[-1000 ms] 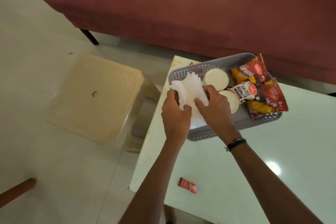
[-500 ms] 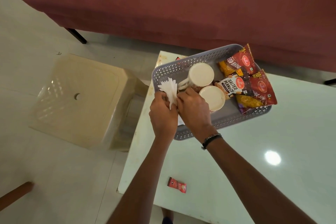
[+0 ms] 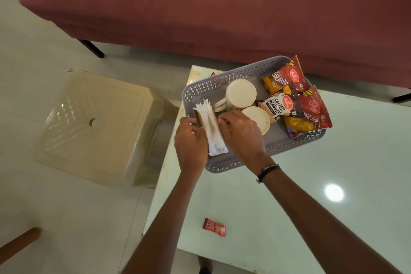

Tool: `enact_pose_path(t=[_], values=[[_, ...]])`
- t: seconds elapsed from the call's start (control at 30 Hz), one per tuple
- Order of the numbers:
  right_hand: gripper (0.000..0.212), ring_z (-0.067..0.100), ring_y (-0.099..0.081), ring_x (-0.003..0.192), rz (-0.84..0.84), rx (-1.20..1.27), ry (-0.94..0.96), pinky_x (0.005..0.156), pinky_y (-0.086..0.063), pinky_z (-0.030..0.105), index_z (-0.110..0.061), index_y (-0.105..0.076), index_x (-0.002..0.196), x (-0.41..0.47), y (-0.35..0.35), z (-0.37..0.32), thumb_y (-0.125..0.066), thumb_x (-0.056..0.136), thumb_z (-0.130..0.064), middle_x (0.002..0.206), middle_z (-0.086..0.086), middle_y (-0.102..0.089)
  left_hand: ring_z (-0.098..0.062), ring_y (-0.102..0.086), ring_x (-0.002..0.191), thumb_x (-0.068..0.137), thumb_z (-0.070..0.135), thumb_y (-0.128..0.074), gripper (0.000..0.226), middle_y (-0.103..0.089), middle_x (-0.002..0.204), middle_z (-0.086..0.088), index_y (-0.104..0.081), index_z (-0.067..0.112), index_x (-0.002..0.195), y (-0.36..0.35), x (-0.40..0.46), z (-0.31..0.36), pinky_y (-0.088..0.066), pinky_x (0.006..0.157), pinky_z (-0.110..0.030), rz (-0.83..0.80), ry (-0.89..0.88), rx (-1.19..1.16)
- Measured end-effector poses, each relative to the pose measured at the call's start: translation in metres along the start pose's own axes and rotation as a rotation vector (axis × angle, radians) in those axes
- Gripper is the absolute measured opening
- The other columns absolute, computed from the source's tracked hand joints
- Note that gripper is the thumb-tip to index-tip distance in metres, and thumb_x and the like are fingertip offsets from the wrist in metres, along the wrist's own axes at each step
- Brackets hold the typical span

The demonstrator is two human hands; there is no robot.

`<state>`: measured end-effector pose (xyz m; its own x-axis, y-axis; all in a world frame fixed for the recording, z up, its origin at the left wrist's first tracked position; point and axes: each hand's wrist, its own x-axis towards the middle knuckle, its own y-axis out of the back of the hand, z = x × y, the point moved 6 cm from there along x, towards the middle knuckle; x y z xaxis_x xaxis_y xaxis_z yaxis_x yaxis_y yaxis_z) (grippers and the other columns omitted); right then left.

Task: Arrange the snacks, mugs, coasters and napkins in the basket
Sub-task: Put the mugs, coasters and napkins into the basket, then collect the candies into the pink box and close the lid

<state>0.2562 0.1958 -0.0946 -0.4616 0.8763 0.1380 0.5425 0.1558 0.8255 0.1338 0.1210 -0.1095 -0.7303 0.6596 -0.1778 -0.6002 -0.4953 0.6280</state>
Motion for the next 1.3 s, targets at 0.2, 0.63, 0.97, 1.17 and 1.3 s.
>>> enact_pose_path(t=[0.2,0.63,0.97,1.17,1.3], values=[[0.023,0.024,-0.064,0.090,0.198,0.026,-0.191,0.071,-0.044,0.023,-0.007,-0.066,0.104,0.022,0.077,0.074,-0.047,0.096,-0.017,0.104,0.011,-0.069,-0.025,-0.056,0.094,0.082,0.002,-0.056,0.029,-0.058,0.110,-0.014,-0.053,0.000,0.110,0.016,0.002,-0.010,-0.042,0.078,-0.027,0.086,0.095,-0.088],[0.030,0.030,-0.064,0.084,-0.020,0.317,-0.786,0.074,-0.050,0.035,-0.003,-0.069,0.094,0.037,0.089,0.208,-0.042,0.095,-0.014,0.097,0.017,-0.070,-0.013,-0.059,0.075,0.088,0.001,-0.050,0.016,-0.062,0.077,-0.001,-0.063,0.010,0.091,-0.018,0.010,-0.042,-0.050,0.082,-0.035,-0.165,0.586,-0.344],[0.029,0.030,-0.070,0.082,0.008,0.454,-0.838,0.078,-0.057,0.041,-0.006,-0.073,0.087,-0.004,0.123,0.223,-0.050,0.094,-0.024,0.091,0.014,-0.074,-0.015,-0.061,0.079,0.092,0.002,-0.044,0.024,-0.064,0.081,-0.001,-0.065,0.003,0.105,-0.024,-0.010,-0.027,-0.051,0.087,-0.039,-0.149,0.515,-0.295],[0.028,0.027,-0.070,0.081,0.071,0.533,-0.862,0.081,-0.056,0.040,-0.017,-0.072,0.086,-0.072,0.183,0.250,-0.048,0.097,-0.026,0.088,0.008,-0.073,-0.025,-0.063,0.092,0.090,0.001,-0.050,0.023,-0.067,0.094,-0.013,-0.068,0.006,0.103,-0.044,-0.053,0.016,-0.049,0.097,-0.045,-0.194,0.427,-0.270],[0.030,0.027,-0.070,0.082,0.137,0.550,-0.919,0.080,-0.057,0.041,-0.028,-0.068,0.075,-0.129,0.223,0.266,-0.048,0.096,-0.026,0.089,0.007,-0.072,-0.026,-0.063,0.091,0.090,0.001,-0.050,0.023,-0.067,0.091,-0.013,-0.068,0.005,0.104,-0.064,-0.089,0.040,-0.049,0.097,-0.047,-0.274,0.377,-0.244]])
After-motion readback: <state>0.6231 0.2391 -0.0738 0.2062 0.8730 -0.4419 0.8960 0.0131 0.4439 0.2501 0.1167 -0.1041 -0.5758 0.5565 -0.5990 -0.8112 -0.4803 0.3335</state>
